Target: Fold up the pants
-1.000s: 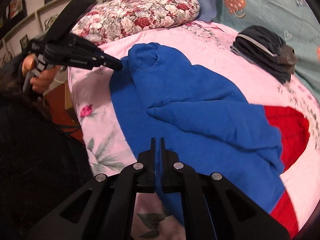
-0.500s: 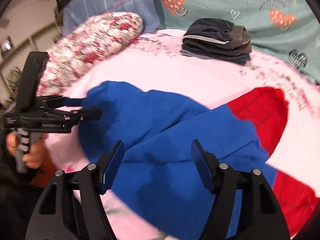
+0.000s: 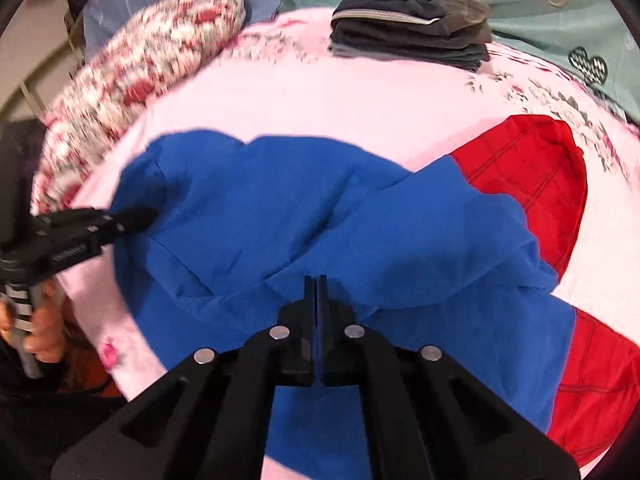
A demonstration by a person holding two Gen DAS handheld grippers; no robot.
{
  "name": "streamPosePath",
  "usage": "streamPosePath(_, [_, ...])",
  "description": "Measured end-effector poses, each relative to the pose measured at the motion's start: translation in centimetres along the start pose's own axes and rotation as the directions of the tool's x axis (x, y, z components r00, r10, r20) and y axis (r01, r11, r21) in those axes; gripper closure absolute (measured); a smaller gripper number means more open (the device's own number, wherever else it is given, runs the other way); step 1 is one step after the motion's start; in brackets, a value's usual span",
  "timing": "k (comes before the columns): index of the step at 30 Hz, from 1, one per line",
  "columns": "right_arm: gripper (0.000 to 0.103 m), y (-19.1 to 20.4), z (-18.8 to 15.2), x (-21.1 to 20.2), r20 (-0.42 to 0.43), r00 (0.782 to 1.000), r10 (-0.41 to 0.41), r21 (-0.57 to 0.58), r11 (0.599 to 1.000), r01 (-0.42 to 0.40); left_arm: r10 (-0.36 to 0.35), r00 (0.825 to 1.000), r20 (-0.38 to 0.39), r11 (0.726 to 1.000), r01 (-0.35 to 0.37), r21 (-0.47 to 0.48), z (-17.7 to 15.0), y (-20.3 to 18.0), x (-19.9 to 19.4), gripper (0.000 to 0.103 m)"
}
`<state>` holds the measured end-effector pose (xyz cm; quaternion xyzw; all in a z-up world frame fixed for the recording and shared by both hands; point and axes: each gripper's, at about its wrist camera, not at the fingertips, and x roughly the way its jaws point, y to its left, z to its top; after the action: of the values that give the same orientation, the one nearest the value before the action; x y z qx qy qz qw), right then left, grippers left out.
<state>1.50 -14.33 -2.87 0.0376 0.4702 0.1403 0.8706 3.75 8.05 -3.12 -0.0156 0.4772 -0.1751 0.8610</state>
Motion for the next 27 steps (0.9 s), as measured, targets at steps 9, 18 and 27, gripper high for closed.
streamPosePath(9, [0.044, -0.1, 0.8, -3.7, 0.046, 0.998, 0.05, 0.093, 0.994, -0.054, -0.001, 0.999, 0.033, 1.0, 0.0, 0.031, 0.0, -1.0, -1.8, 0.099])
streamPosePath(18, [0.046, 2.6, 3.1, 1.6, -0.069, 0.983, -0.172, 0.038, 0.984, 0.175, 0.002, 0.999, 0.039, 0.999, -0.003, 0.032, -0.6, -1.1, -1.7, 0.099])
streamPosePath(27, [0.097, 0.1, 1.3, 1.5, -0.097, 0.991, -0.09, 0.092, 0.991, 0.099, -0.021, 0.999, 0.04, 0.999, 0.02, 0.03, -1.0, -0.4, -1.9, 0.099])
